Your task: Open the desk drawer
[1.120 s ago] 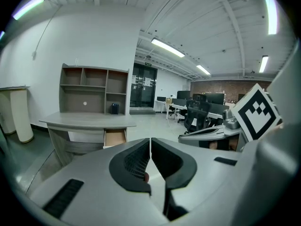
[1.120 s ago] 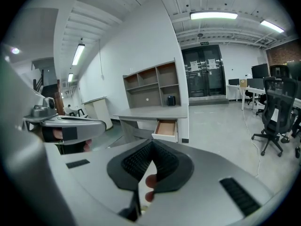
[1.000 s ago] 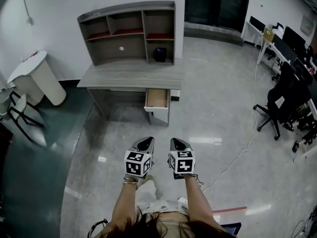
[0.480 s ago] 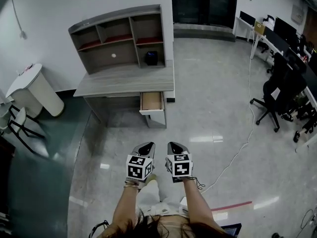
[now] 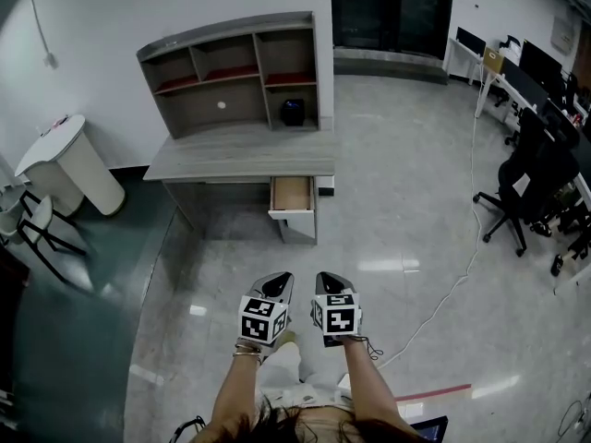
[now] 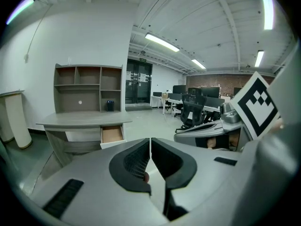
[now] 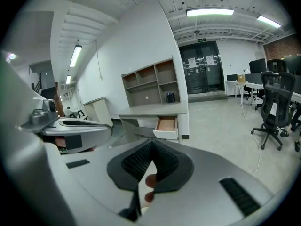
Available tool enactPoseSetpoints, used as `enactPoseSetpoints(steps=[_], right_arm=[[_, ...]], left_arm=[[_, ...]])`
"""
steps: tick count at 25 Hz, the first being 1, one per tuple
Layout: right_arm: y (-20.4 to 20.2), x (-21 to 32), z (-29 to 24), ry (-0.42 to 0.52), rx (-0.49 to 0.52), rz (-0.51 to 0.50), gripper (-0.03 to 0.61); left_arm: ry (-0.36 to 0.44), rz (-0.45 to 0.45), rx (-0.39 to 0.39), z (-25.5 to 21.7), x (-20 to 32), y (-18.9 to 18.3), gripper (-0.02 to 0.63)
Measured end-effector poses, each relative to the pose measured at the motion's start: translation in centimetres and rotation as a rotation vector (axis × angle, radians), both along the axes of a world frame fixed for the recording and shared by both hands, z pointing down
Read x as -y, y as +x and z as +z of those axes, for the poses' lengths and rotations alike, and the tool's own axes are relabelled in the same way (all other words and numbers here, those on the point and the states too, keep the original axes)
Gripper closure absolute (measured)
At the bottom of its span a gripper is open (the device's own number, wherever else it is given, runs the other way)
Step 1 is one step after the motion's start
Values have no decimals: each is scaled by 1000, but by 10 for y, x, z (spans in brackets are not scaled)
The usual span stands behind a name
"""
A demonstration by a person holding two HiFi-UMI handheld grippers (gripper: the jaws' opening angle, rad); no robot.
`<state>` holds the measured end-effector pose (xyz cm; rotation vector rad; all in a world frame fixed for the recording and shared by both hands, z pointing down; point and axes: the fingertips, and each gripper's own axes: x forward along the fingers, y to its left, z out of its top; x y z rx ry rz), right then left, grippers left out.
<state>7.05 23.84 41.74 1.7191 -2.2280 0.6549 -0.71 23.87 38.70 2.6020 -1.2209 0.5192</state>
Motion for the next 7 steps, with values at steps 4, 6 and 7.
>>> enactPoseSetpoints(steps=[4,6,7], right_arm=[[-4,15,3,-8,-13,-2,558],[-7,24,3,-13,-20,0,558],[-9,29,4,-16,-23,0,558]], left_arm=[[-10,16,1,6,14,0,594],[-13,28,6,8,23,0,594],[-16,33,8,10,27,-1,594]])
